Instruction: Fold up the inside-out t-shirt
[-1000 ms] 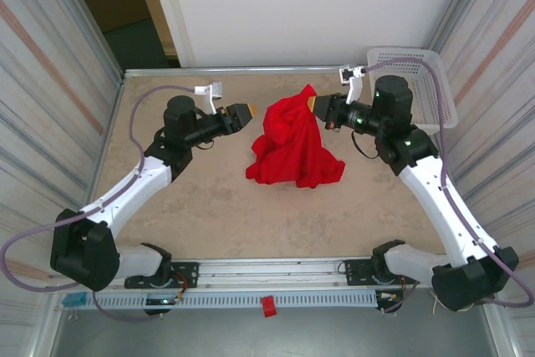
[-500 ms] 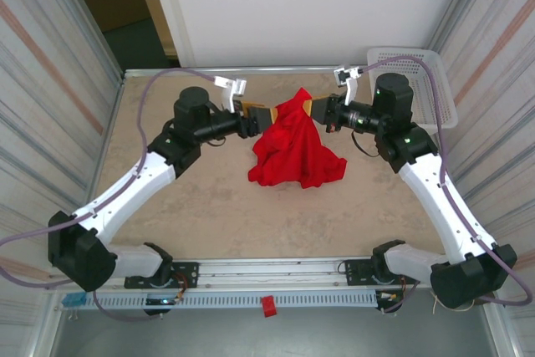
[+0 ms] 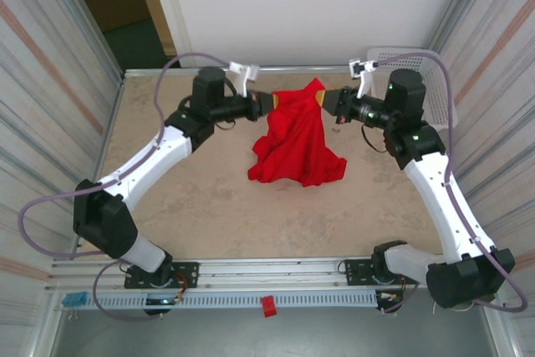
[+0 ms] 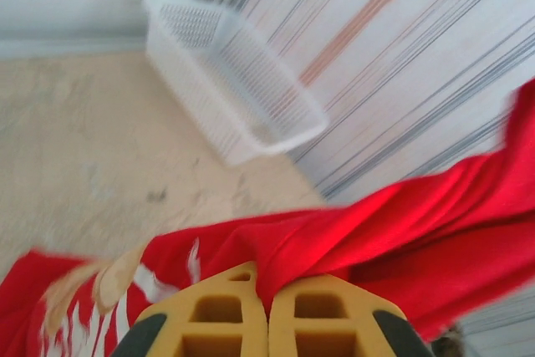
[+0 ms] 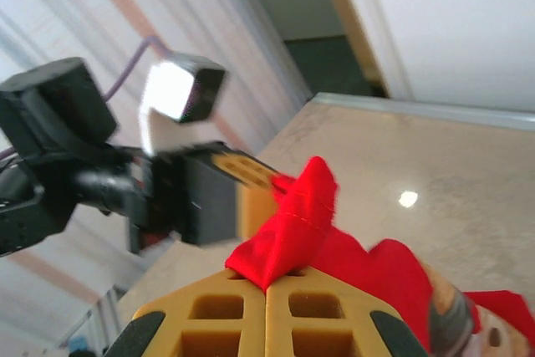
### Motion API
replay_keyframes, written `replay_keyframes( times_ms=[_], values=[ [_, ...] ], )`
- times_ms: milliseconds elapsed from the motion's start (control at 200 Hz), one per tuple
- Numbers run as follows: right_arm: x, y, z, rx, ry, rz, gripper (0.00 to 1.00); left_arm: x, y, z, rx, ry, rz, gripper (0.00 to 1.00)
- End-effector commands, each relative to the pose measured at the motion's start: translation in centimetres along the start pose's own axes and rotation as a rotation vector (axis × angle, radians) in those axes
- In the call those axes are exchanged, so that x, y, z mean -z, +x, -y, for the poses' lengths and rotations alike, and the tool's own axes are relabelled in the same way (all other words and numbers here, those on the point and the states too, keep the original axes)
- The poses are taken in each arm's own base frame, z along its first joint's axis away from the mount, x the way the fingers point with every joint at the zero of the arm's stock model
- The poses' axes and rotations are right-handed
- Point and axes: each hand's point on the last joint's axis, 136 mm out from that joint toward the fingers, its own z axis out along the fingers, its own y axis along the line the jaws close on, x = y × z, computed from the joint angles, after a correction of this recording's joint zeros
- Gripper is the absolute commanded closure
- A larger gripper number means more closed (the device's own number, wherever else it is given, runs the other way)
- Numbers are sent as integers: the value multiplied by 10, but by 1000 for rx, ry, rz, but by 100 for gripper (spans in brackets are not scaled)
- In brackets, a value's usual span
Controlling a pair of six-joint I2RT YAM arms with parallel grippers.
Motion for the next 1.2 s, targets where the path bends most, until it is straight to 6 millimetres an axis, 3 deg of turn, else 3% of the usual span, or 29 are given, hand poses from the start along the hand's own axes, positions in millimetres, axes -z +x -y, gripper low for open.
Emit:
replay_keyframes(
  times_ms=[0,50,135,235,351,456,541,576,616,817,1042,1197],
  values=[
    [13,-34,7,22,56,114,100,44,-80,78,-43,344,142,100],
    [11,-29,23,-2,104,110,100,60,-97,91,-39,425,180,100],
    [3,-11,51,-49,167,90,100,76,-108,106,-20,534,189,100],
    [-8,8,72,-106,188,65,100,80,-106,114,8,612,176,100],
    [-13,19,77,-132,186,53,100,81,-97,114,29,672,175,100],
    [-8,20,67,-108,160,43,99,73,-85,95,73,621,164,100],
    [-1,20,49,-88,105,32,56,66,-74,80,83,557,149,100],
    [2,20,43,-81,90,34,45,64,-70,78,82,544,142,100],
    [7,19,36,-73,77,40,40,63,-68,75,87,536,137,100],
    [6,20,14,-41,19,29,34,59,-60,70,95,512,115,100],
    [-23,24,16,-67,-19,-11,30,60,-57,76,85,526,93,100],
    [-48,27,0,-62,-78,-41,26,58,-52,82,77,529,78,100]
  ],
)
